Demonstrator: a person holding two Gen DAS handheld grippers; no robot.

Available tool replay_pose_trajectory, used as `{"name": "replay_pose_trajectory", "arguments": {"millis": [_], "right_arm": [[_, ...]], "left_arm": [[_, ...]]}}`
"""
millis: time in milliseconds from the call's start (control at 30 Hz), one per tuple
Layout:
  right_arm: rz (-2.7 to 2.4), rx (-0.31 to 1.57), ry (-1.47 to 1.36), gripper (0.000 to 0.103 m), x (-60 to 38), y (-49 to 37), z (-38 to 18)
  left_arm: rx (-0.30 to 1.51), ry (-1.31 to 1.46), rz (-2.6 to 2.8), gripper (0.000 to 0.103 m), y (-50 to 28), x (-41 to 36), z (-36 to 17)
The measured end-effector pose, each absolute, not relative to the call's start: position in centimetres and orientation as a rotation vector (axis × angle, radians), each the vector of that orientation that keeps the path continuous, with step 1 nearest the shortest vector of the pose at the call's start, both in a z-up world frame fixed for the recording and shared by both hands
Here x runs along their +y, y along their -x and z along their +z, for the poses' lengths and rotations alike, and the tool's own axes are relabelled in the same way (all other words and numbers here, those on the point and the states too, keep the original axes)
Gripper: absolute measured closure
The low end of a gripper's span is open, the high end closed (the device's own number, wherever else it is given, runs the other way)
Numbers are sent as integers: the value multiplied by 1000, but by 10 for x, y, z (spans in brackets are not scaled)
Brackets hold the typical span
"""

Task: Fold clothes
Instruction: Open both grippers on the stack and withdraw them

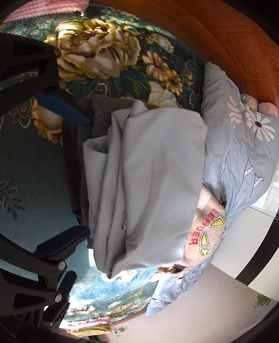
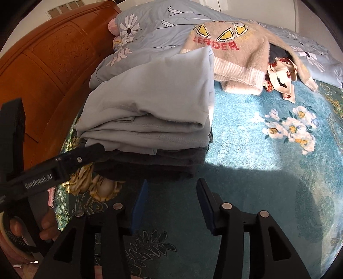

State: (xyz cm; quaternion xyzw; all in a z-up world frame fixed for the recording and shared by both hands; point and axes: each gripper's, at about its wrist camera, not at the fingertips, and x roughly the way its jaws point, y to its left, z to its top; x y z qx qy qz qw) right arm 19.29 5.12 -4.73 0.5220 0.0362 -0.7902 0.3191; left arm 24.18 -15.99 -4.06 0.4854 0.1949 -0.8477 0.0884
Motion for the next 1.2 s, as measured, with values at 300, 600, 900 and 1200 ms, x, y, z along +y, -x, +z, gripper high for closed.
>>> {"name": "replay_pose_trajectory", "arguments": {"millis": [300, 600, 900, 1200], "right_arm": [[-2133, 127, -1313, 28, 60, -199, -40], [-2170, 170, -1252, 14, 66, -202, -35], [-2173, 246, -1202, 0, 62, -207, -36], [-2174, 268, -1180, 0, 64, -208, -39]], "left_arm": [[588, -1463, -2374, 0, -246, -158, -56], [575, -1397, -2413, 0, -245, -152, -49], [481, -1334, -2455, 0, -243, -143, -48], [457, -1354, -2418, 0, -239, -139, -55]]}}
